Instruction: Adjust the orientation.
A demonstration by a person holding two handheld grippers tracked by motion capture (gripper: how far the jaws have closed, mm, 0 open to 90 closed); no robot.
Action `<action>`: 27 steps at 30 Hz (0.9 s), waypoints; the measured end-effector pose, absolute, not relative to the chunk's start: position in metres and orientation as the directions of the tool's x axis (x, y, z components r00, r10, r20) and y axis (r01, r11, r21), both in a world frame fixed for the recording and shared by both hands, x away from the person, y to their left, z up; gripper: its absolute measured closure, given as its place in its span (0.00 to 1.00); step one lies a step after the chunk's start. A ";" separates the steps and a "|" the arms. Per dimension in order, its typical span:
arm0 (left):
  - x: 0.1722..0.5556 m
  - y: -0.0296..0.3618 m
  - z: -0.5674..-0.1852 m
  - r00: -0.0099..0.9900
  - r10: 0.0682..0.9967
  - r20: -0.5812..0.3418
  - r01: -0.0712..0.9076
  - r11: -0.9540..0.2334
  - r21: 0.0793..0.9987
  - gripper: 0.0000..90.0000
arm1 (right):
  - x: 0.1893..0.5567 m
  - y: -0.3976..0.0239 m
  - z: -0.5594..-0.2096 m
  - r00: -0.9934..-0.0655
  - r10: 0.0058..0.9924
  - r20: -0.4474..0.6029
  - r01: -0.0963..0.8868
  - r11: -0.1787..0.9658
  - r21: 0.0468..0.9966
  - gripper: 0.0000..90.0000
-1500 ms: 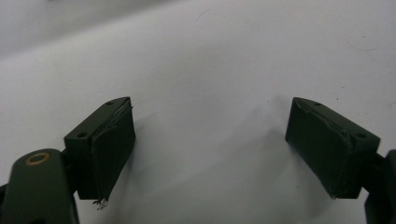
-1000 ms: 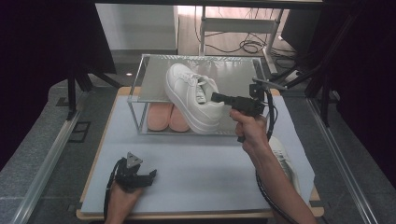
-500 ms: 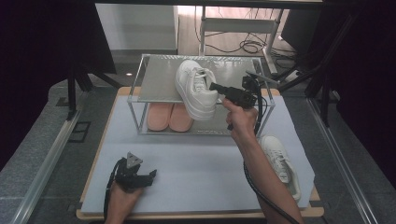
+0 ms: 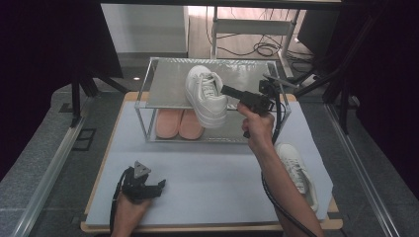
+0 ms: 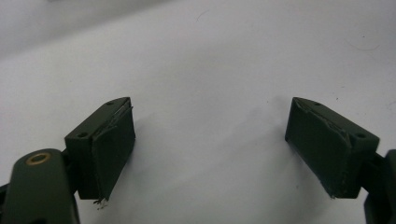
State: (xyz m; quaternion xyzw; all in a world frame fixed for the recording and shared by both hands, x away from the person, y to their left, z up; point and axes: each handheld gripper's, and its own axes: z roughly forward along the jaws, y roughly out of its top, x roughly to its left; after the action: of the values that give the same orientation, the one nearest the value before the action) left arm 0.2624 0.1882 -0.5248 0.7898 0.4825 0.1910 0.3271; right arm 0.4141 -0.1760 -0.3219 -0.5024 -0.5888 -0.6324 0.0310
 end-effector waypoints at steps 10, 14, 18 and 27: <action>0.262 0.188 -0.525 0.461 0.887 -0.013 0.637 -0.321 0.701 0.18 | 0.397 -0.198 -0.317 -0.582 0.572 0.577 0.535 -0.265 0.802 0.48; 0.262 0.188 -0.525 0.462 0.887 -0.014 0.637 -0.321 0.701 0.18 | 0.384 -0.206 -0.322 -0.637 0.533 0.557 0.507 -0.254 0.824 0.44; 0.262 0.188 -0.525 0.462 0.887 -0.013 0.638 -0.322 0.700 0.18 | 0.375 -0.209 -0.327 -0.677 0.501 0.539 0.498 -0.228 0.837 0.38; 0.262 0.188 -0.525 0.462 0.887 -0.012 0.637 -0.322 0.700 0.18 | 0.344 -0.197 -0.338 -0.754 0.524 0.395 0.420 -0.078 0.904 0.62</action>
State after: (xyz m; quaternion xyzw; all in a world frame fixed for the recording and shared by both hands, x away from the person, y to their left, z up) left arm 0.2623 0.1881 -0.5247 0.7903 0.4821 0.1913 0.3263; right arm 0.3445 -0.1970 -0.3381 -0.3482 -0.6778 -0.6463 -0.0404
